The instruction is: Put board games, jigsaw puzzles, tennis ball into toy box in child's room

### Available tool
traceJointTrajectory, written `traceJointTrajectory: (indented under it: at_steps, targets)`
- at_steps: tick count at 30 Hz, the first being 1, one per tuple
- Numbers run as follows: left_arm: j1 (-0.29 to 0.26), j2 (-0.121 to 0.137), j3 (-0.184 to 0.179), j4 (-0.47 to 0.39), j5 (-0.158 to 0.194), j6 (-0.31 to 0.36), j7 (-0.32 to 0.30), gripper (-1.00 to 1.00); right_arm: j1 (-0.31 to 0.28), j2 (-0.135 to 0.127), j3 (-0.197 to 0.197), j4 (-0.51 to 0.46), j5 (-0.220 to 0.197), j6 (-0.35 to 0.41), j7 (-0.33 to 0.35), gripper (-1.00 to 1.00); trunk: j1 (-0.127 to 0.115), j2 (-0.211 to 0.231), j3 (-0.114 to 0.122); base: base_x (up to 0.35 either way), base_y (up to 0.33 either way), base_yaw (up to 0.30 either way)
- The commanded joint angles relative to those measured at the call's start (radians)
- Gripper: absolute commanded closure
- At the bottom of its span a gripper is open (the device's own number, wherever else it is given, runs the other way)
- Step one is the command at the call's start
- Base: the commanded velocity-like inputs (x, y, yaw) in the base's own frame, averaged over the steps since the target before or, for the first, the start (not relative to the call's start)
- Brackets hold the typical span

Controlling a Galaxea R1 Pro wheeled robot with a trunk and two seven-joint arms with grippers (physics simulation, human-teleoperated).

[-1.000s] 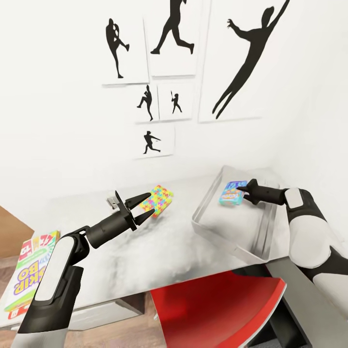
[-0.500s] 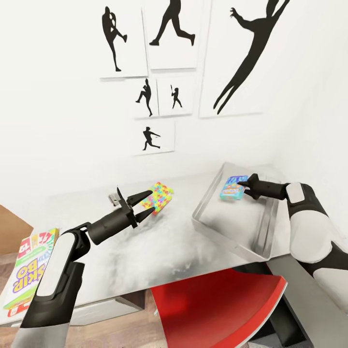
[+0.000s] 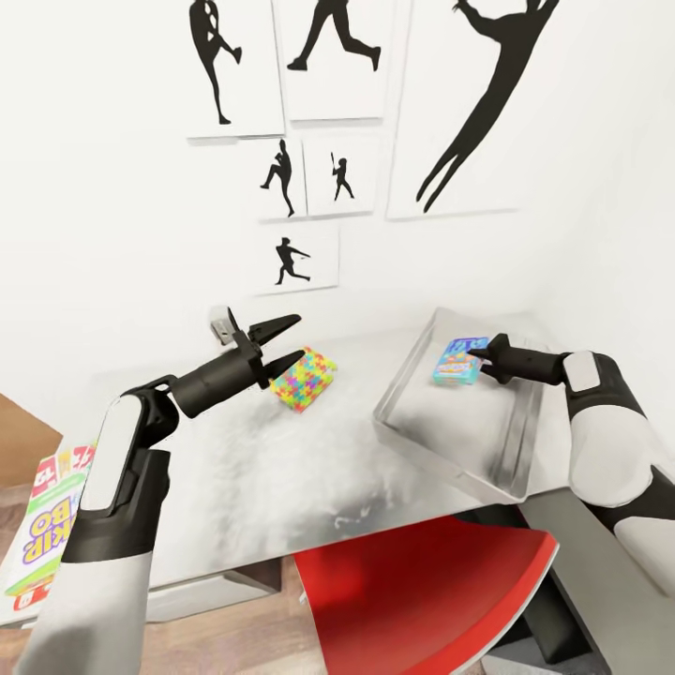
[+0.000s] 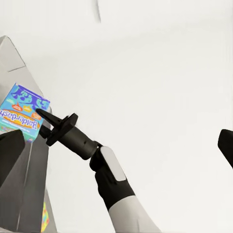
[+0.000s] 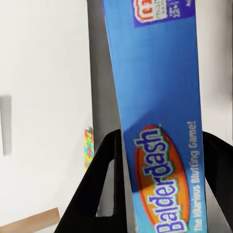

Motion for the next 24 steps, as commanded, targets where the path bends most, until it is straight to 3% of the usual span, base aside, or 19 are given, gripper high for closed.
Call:
traceJointTrajectory:
  at_steps: [1, 11, 24]
  targets:
    - [-0.011, -0.003, -0.001, 0.000, 0.021, 0.005, 0.027, -1.00, -0.002, -0.003, -0.005, 0.000, -0.003, 0.006, -0.001, 1.00, 0.000, -0.002, -0.003, 0.000, 0.000, 0.000]
    - [-0.046, -0.012, -0.035, 0.000, 0.092, 0.004, 0.128, -1.00, -0.003, -0.012, -0.005, 0.001, -0.003, 0.006, 0.000, 1.00, 0.000, -0.002, -0.020, 0.000, 0.000, 0.000]
    - [-0.052, -0.014, -0.048, 0.000, 0.110, 0.004, 0.153, -1.00, -0.022, -0.011, -0.005, 0.001, -0.003, 0.006, 0.000, 1.00, 0.000, -0.002, -0.041, 0.000, 0.000, 0.000]
